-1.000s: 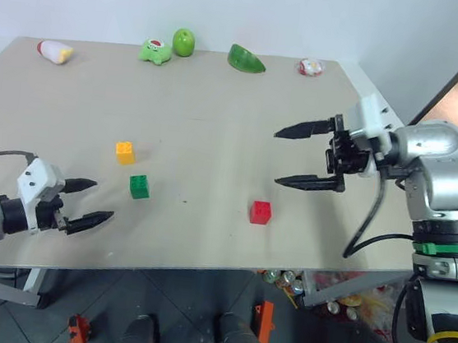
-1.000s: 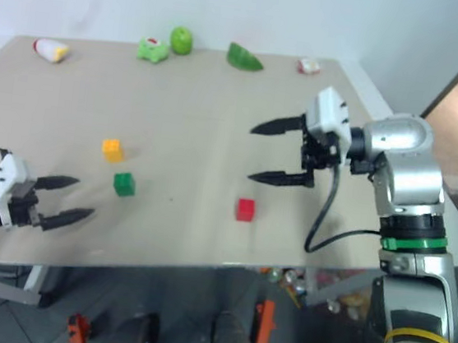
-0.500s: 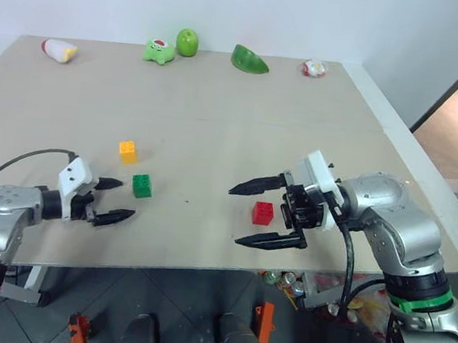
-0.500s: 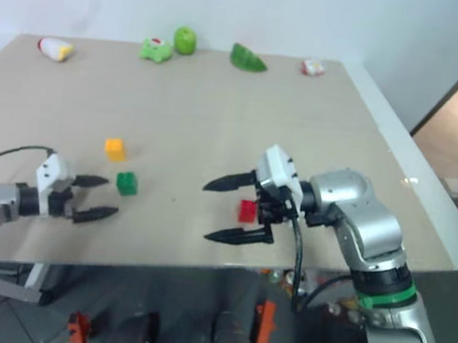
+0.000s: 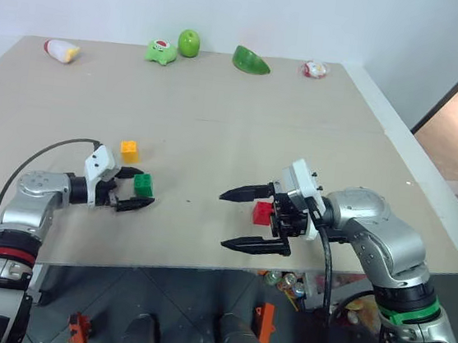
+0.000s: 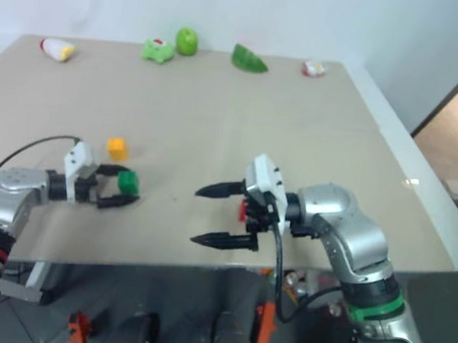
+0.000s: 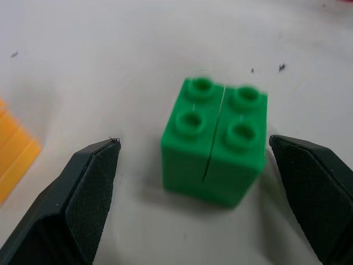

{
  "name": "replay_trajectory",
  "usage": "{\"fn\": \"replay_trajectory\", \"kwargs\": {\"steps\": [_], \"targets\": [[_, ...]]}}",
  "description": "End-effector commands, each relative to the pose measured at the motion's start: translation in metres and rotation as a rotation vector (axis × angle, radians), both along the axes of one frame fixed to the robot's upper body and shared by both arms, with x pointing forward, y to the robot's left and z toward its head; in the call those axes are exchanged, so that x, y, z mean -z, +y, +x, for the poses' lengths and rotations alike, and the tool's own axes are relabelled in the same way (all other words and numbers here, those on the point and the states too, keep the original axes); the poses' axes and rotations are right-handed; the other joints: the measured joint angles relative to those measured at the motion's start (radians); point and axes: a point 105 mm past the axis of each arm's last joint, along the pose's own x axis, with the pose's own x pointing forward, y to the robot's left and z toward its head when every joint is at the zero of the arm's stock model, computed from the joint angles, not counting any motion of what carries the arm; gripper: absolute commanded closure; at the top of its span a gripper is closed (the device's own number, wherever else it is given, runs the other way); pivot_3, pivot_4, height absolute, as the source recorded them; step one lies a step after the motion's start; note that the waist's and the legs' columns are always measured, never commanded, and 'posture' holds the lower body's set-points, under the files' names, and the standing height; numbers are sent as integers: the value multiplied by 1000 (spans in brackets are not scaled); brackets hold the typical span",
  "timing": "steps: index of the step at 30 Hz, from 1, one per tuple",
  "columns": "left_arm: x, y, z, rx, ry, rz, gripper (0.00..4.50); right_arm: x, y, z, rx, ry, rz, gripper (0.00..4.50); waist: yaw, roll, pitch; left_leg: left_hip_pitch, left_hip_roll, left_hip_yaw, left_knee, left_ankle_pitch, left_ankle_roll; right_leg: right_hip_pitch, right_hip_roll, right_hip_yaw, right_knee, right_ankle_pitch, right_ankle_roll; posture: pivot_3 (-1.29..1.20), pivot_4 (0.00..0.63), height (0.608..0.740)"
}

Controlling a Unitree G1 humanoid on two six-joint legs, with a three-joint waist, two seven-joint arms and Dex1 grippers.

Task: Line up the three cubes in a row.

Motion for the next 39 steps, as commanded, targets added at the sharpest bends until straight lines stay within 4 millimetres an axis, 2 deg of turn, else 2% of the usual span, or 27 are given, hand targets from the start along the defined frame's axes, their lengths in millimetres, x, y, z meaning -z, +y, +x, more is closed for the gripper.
{"fn": "replay_trajectory", "kwargs": {"steps": [1,4,5,13,17,21,25,29,32,39], "targets": [[-8,-5,2,31,-27,1,0,-3,-6,24,123,-4,15,239,1,0,0,0,0,0,0,0,0,0,0,0,0,0,0,0,150,733],[-8,-7,1,42,-24,-2,0,1,-10,25,130,1,10,239,4,0,0,0,0,0,1,0,0,0,0,0,0,0,0,0,150,733],[-8,-8,0,49,-22,-3,577,1,-12,27,145,5,12,211,4,0,0,0,0,0,1,0,0,0,0,0,0,0,0,0,150,733],[-11,-16,-6,103,-19,1,3154,2,-16,35,195,-8,16,211,4,0,0,-1,0,0,0,0,0,0,0,0,0,0,0,0,150,733],[-18,-32,-8,168,-43,14,3146,-3,-30,46,260,-32,16,211,4,0,0,-1,0,0,1,0,0,0,0,0,0,0,0,0,150,733],[-27,-63,-15,278,-77,7,3146,-4,-63,61,372,-53,-25,211,8,0,0,-1,0,0,1,0,0,0,0,1,0,0,1,0,150,733],[-32,-91,-23,376,-86,-10,3146,2,-95,62,436,-57,-82,211,11,0,0,-2,-1,0,2,0,0,1,0,1,0,-1,3,0,150,733],[-28,-120,-27,471,-75,-14,3146,5,-126,66,529,-45,-117,211,8,0,0,-2,-1,0,1,0,0,1,0,2,0,-2,4,0,150,733],[-21,-131,-22,500,-64,5,3146,2,-133,66,555,-56,-118,211,6,0,0,-2,-1,0,1,0,0,1,0,2,0,-2,4,0,150,733],[-18,-151,-3,496,-58,4,3146,-3,-130,66,574,-72,-98,211,4,0,0,-1,-2,0,4,1,1,2,1,4,0,-1,4,0,150,733]]}}
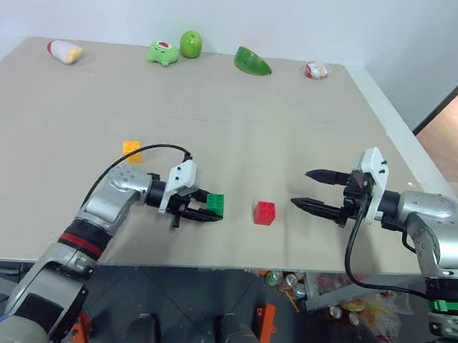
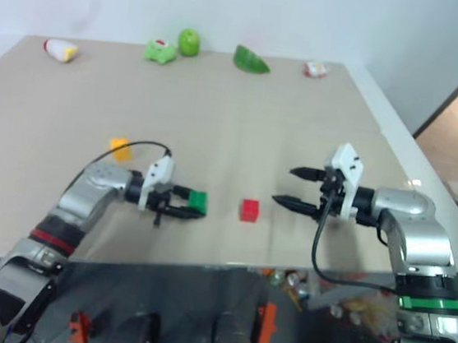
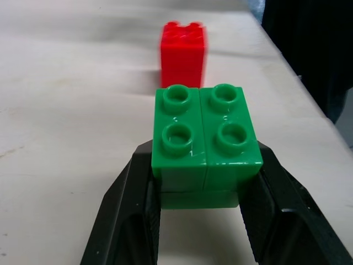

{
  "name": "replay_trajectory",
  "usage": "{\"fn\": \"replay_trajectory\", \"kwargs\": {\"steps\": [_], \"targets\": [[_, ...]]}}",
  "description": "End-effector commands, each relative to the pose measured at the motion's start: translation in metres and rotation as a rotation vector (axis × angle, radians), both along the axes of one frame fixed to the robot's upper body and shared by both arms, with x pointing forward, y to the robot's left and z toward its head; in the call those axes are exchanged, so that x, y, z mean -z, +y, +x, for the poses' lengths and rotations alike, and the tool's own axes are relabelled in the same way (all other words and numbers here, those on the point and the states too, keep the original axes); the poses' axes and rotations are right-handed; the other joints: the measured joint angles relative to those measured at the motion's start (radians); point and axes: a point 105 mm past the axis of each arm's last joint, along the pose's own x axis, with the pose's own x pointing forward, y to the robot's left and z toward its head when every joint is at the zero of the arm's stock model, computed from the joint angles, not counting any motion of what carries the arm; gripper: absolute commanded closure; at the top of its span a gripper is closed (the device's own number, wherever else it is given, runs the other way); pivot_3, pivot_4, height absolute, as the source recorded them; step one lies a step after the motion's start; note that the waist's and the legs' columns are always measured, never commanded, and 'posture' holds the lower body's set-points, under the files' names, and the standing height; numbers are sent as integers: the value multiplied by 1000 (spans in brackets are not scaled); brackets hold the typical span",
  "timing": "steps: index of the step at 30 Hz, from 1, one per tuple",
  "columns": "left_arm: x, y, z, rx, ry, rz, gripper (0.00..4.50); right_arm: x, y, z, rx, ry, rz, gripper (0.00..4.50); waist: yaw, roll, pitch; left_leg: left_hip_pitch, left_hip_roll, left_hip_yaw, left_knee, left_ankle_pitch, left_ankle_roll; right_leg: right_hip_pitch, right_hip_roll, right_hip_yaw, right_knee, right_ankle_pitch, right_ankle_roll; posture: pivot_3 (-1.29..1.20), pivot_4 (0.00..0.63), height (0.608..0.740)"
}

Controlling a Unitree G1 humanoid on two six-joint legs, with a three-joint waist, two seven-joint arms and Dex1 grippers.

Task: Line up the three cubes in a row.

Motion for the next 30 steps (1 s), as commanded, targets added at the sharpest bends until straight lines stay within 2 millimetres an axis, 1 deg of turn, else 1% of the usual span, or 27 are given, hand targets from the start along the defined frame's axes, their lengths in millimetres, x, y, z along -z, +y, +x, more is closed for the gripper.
{"fn": "replay_trajectory", "kwargs": {"steps": [1,5,9,13,20,24,25,26,30], "targets": [[-7,-8,6,10,-43,-4,3146,-17,0,-2,3,-68,10,211,0,0,0,0,0,0,0,0,0,0,0,0,0,0,0,0,150,733],[-3,-11,9,12,-43,2,3146,-21,3,-3,5,-79,19,211,0,0,0,-1,-1,0,1,0,0,0,0,1,0,0,1,0,150,733],[1,-11,5,31,-30,4,3146,-23,4,-4,9,-85,24,211,1,0,0,-1,-1,0,1,0,0,0,0,1,0,0,1,0,150,733],[8,-8,1,45,-20,31,3146,-24,6,-3,9,-90,29,211,1,0,0,-1,-1,0,1,0,0,0,0,1,0,0,1,0,150,733],[12,-5,-1,45,-6,46,3146,-26,10,1,10,-96,36,211,1,0,0,-1,-1,0,1,0,0,0,0,1,0,0,1,0,150,733],[22,-3,-1,38,-12,87,3146,-27,11,1,7,-98,40,211,1,0,0,-1,-1,0,1,0,0,0,0,1,0,0,1,0,150,733],[22,-2,0,34,-15,89,2346,-27,11,1,2,-96,38,211,1,0,0,-1,-1,0,1,0,0,0,0,1,0,0,1,0,150,733],[22,-2,1,25,-23,89,2112,-26,12,-1,-8,-91,39,211,1,0,0,-1,-1,0,1,0,0,0,0,1,0,0,1,0,150,733],[22,0,7,-12,-46,95,800,-29,15,-9,-62,-74,46,211,2,0,0,-1,-1,0,2,0,1,1,0,1,0,0,1,0,150,733]]}}
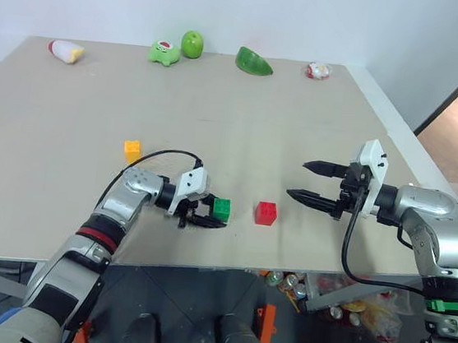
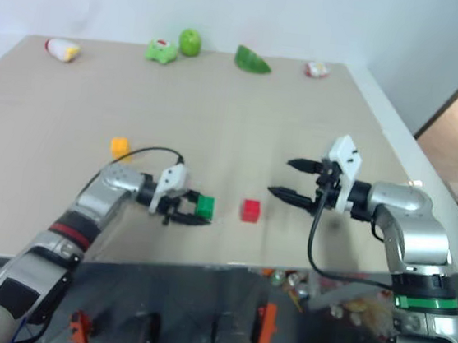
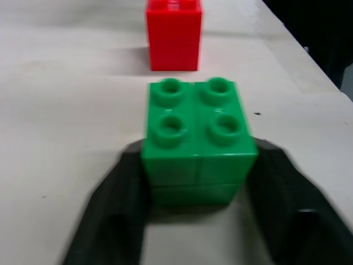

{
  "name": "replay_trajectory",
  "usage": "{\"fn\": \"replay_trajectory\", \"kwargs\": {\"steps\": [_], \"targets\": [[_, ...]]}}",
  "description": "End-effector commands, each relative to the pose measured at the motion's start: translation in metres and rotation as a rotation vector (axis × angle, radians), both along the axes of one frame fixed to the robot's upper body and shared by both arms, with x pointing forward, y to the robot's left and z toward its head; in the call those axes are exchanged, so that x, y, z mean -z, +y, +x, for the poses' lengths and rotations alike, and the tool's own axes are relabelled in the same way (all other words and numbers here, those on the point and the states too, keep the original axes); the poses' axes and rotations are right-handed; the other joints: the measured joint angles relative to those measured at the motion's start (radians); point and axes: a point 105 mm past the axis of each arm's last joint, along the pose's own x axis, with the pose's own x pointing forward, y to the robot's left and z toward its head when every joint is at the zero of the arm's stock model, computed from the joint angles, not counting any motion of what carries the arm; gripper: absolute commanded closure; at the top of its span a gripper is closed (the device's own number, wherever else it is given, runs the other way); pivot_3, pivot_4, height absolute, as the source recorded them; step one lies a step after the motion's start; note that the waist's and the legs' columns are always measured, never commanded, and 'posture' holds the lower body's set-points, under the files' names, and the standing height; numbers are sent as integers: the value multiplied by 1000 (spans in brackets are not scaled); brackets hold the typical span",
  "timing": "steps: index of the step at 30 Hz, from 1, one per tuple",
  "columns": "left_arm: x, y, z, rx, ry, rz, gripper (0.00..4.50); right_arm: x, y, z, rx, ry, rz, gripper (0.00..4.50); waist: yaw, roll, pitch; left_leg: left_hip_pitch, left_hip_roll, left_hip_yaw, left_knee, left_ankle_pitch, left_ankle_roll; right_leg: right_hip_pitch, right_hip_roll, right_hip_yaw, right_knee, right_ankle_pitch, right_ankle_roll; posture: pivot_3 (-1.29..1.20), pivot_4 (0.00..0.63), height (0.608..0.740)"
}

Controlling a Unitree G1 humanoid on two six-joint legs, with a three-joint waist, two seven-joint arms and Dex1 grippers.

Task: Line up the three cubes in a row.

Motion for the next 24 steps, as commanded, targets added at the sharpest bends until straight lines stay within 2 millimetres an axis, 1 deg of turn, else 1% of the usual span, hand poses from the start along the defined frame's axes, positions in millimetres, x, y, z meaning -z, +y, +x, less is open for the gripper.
{"fn": "replay_trajectory", "kwargs": {"steps": [1,4,6,9,11,15,18,20,22,24], "targets": [[3,8,8,-64,-28,21,480,-18,5,-11,-69,-42,13,211,0,0,0,0,0,0,1,0,0,0,0,0,0,0,0,0,150,733],[2,15,9,-86,-34,25,480,-18,8,-15,-101,-36,2,211,-1,0,0,1,0,0,2,0,1,1,0,1,0,0,1,0,150,733],[-2,25,9,-113,-40,20,480,-16,11,-18,-122,-33,-15,211,-3,0,0,1,0,0,2,1,1,1,0,1,0,1,0,0,150,733],[-11,47,6,-157,-59,18,480,-19,16,-21,-143,-35,-6,211,-19,0,0,2,1,0,1,1,1,0,1,1,0,1,-1,0,150,733],[-16,66,0,-185,-57,26,480,-22,19,-25,-167,-45,-6,211,-29,0,0,3,1,0,0,1,1,0,2,1,1,2,-1,0,150,733],[-23,111,-21,-259,-52,67,480,-30,27,-36,-240,-59,1,211,-30,0,0,6,1,0,-6,0,1,-1,2,2,2,2,-3,0,150,733],[-31,141,-33,-357,-30,59,480,-36,36,-44,-308,-72,1,211,-26,0,0,6,2,0,-9,0,1,-1,2,1,1,0,-4,0,150,733],[-36,155,-34,-436,-27,41,480,-39,43,-47,-345,-80,2,211,-24,0,0,5,1,0,-9,0,1,-1,1,1,1,-1,-4,0,150,733],[-43,171,-27,-551,-24,-18,480,-41,54,-50,-392,-93,11,211,-19,0,0,5,1,0,-9,0,0,-1,0,0,1,-2,-4,0,150,733],[-47,179,-22,-614,-20,-53,480,-42,59,-51,-416,-100,16,211,-19,0,0,4,1,0,-8,0,0,-1,0,0,0,-2,-3,0,150,733]]}}
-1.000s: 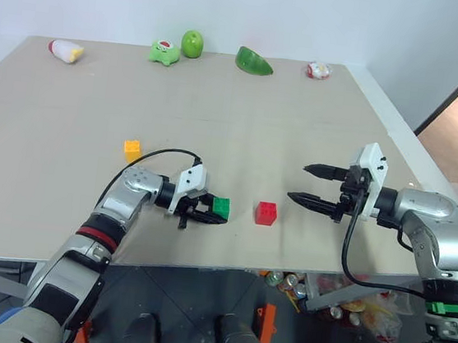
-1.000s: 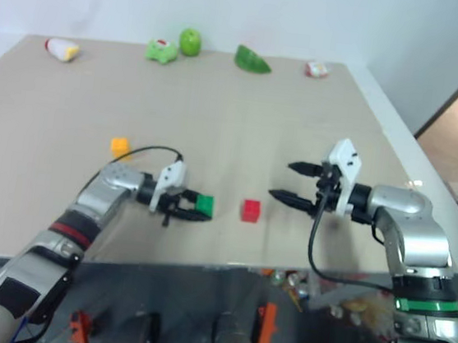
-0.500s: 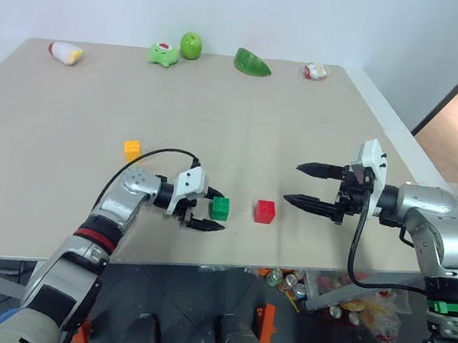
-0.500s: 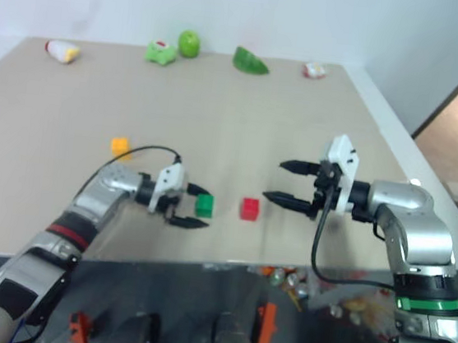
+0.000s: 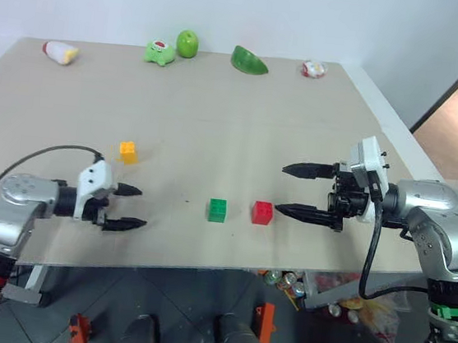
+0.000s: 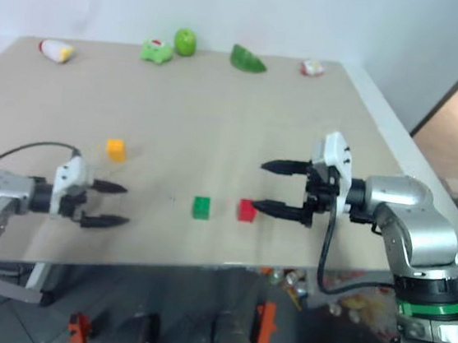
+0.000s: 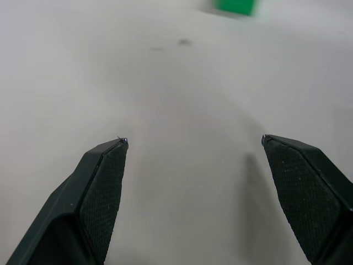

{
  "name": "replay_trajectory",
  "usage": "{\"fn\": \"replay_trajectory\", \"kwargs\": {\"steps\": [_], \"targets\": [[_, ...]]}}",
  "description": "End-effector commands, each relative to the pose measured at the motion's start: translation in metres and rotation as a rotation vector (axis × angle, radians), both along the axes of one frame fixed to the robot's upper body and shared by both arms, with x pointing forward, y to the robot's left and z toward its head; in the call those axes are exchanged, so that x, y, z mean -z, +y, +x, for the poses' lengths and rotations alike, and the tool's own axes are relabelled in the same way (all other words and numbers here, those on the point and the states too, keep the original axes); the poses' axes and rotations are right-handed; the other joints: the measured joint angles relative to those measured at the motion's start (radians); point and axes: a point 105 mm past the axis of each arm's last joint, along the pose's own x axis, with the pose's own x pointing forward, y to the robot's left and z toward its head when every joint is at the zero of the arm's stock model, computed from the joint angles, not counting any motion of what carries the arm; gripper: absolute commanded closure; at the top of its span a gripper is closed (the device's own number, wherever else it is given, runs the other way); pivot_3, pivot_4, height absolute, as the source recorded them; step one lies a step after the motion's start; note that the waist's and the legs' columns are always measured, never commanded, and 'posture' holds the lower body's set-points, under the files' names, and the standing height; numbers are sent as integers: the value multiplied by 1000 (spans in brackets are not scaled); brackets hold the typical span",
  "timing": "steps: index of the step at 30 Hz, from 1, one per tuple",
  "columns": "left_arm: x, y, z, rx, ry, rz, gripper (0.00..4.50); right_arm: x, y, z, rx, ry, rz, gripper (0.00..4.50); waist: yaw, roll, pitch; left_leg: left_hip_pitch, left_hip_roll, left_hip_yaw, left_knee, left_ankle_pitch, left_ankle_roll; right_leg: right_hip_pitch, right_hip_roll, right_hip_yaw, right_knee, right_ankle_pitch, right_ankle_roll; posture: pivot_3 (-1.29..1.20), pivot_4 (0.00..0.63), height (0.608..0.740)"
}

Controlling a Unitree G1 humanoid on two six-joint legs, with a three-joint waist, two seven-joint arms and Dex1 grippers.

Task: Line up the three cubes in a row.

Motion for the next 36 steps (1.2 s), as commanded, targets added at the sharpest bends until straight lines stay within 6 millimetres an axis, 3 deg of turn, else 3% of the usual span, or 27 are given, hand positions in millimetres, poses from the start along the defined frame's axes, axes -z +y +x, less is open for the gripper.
{"fn": "replay_trajectory", "kwargs": {"steps": [1,6,17,28,36], "targets": [[-21,18,13,-135,-58,-79,480,-15,16,-12,-95,-53,25,211,0,0,0,0,0,0,0,0,0,0,0,0,0,0,0,0,150,733],[-15,39,28,-260,-57,-85,480,-22,36,-27,-215,-41,68,211,0,0,0,0,0,0,0,0,0,0,0,-1,0,0,0,0,150,733],[-1,54,55,-334,-33,-51,480,-13,34,-19,-168,-37,50,211,6,0,0,-2,0,0,-1,0,-1,-2,0,-2,0,0,0,0,150,733],[-14,40,93,-363,-58,-52,480,-12,30,-16,-131,-47,46,211,14,0,0,-3,0,0,0,0,-1,-2,0,-2,0,0,0,0,150,733],[-16,32,105,-390,-57,-64,480,-11,27,-15,-109,-47,52,211,16,-1,0,-4,0,-1,-1,0,-1,-2,0,-3,0,0,1,0,150,733]]}}
